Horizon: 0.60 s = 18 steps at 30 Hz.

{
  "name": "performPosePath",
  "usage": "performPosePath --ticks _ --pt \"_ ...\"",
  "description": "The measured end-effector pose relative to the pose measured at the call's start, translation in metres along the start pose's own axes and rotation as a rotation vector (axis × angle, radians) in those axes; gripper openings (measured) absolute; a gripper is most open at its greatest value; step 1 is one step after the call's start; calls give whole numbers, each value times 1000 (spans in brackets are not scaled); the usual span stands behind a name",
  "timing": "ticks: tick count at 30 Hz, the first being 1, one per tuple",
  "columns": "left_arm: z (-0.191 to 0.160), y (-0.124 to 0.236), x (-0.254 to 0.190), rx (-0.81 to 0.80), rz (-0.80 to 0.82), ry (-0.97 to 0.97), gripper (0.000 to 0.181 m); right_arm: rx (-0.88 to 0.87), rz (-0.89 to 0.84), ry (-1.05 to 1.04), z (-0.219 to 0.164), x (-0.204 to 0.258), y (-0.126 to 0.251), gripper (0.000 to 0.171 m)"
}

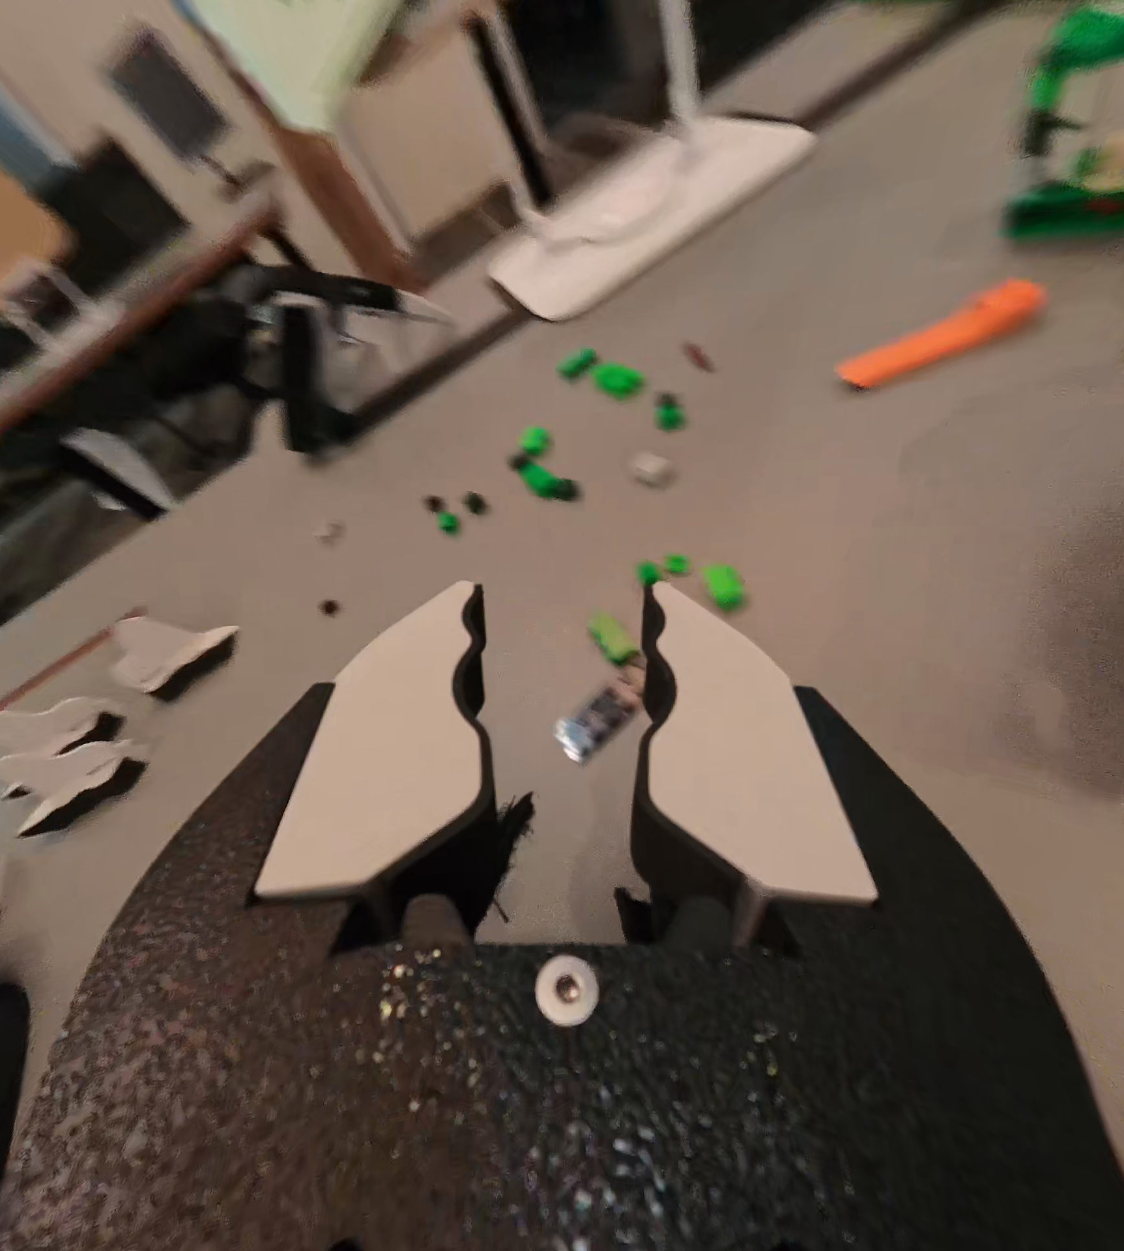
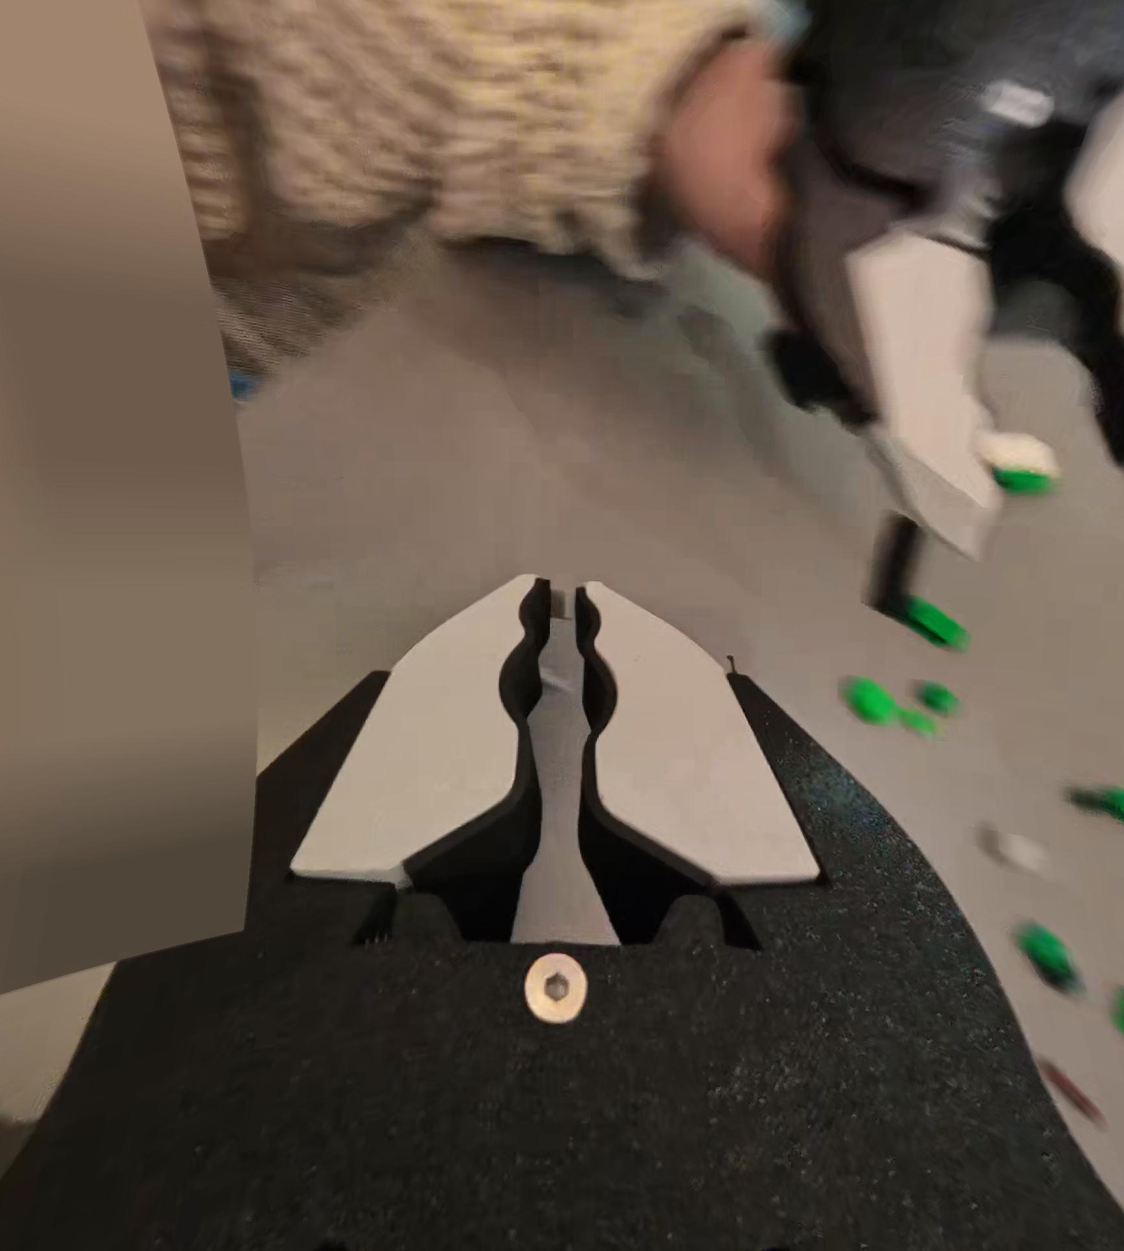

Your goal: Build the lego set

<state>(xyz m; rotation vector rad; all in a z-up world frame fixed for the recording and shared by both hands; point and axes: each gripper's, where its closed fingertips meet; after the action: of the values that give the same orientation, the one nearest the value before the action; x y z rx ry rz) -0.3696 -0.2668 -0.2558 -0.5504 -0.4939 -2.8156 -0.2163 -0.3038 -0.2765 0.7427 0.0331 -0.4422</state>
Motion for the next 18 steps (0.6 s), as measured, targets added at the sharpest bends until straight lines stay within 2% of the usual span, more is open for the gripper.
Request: performPosePath --ticks 2,4,5,7,10,13,16,18 --pt "-5 -13 26 -68 120 80 42 88 -135 -130 -20 -75 7 7" --pt "-12 -17 41 -55 172 119 51 116 -254 -262 -39 -137 13 7" --pt "-14 -15 48 -53 206 104 56 129 -308 -319 -47 -161 14 7" --pt "-20 -9 52 -74 251 51 55 189 -370 -371 -63 -194 13 7" --pt "-28 -10 43 -41 211 33 55 263 -400 -387 -81 -213 3 8" --pt "-29 -13 36 -26 188 -7 55 245 -420 -424 -83 -218 0 27" --pt "-26 -13 31 -41 163 -2 56 160 -453 -459 -69 -212 15 35" --pt "-23 -11 29 -59 154 21 55 97 -499 -442 -50 -199 41 37"
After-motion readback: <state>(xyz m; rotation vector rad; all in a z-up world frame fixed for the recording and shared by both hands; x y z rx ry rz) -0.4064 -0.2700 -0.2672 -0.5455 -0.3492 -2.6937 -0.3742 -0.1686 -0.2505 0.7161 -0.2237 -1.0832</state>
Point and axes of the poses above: each gripper's, where its closed fingertips meet, y back along the fingers, z out of its top, x = y × z across the jaws, and after that the axes turned 3 degrees about -x, right-handed
